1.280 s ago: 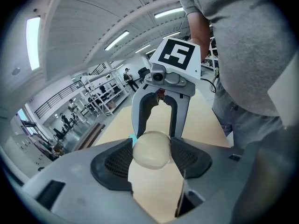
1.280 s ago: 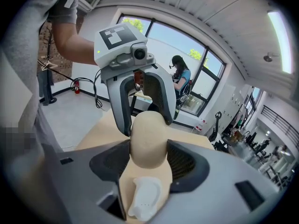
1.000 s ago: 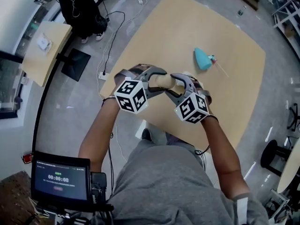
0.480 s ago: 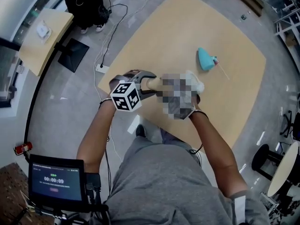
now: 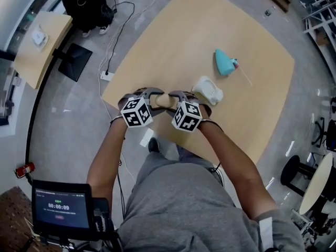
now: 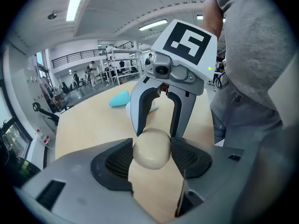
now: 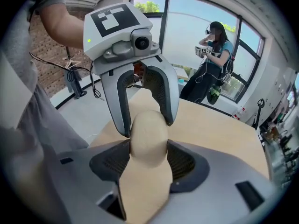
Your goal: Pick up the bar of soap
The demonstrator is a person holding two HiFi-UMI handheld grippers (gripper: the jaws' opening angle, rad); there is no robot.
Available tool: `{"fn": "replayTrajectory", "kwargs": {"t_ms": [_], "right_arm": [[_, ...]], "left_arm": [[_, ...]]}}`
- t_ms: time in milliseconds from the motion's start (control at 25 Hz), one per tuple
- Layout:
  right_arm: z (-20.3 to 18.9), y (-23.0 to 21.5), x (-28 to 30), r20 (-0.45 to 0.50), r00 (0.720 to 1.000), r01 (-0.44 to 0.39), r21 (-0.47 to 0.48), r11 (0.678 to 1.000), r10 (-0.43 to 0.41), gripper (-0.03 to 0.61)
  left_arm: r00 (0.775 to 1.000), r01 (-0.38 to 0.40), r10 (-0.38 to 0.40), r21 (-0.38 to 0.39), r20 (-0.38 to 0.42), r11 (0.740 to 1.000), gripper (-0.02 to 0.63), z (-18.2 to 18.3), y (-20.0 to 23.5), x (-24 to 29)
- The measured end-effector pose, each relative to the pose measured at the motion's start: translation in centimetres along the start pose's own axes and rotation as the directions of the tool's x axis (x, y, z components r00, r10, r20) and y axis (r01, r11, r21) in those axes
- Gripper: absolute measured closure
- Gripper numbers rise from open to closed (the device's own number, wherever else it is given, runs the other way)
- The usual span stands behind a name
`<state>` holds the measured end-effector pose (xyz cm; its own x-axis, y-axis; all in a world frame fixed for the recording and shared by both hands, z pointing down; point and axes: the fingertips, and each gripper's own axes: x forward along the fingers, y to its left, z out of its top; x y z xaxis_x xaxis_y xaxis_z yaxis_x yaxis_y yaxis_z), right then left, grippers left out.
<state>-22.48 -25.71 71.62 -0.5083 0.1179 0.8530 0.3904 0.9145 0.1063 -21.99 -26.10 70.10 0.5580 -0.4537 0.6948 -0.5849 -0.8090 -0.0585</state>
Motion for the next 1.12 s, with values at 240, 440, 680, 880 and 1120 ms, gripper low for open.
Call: {"fn": "replayTrajectory", "kwargs": {"t_ms": [240,440,680,880,1120], "right_arm": [[-1.1,1.6,1.5,-0.050,0.997,-0.054,0.007,0.998,0.055,0.325],[-1.8,2.6,2.5,-0.095,0.992,-0.081,0.011,0.997,0.082,0.325],[-2.6,3.0,3.1,-0.135,0.988,-0.078,0.009,0.997,0.079,0.325],[-3.4,2.7,4.0,-0.171,0.984,-0.051,0.023,0.998,0.054,0.325],[-3.9,1.5,4.8,-0.193,0.981,-0.003,0.045,0.999,0.012,0.325]], "left_arm": [[1.000,0.022,-0.022,-0.064,-0.009,0.998,0.354,-1.5,-1.4,1.2],[0.999,0.032,-0.033,-0.111,-0.012,0.993,0.354,-2.6,-2.2,2.1],[1.000,0.019,-0.021,-0.165,-0.007,0.986,0.354,-3.3,-2.6,2.8],[0.999,-0.039,0.036,-0.226,-0.017,0.973,0.354,-4.2,-2.2,3.5],[0.989,-0.147,0.147,-0.363,-0.027,0.920,0.354,-5.9,-0.5,3.6]]}}
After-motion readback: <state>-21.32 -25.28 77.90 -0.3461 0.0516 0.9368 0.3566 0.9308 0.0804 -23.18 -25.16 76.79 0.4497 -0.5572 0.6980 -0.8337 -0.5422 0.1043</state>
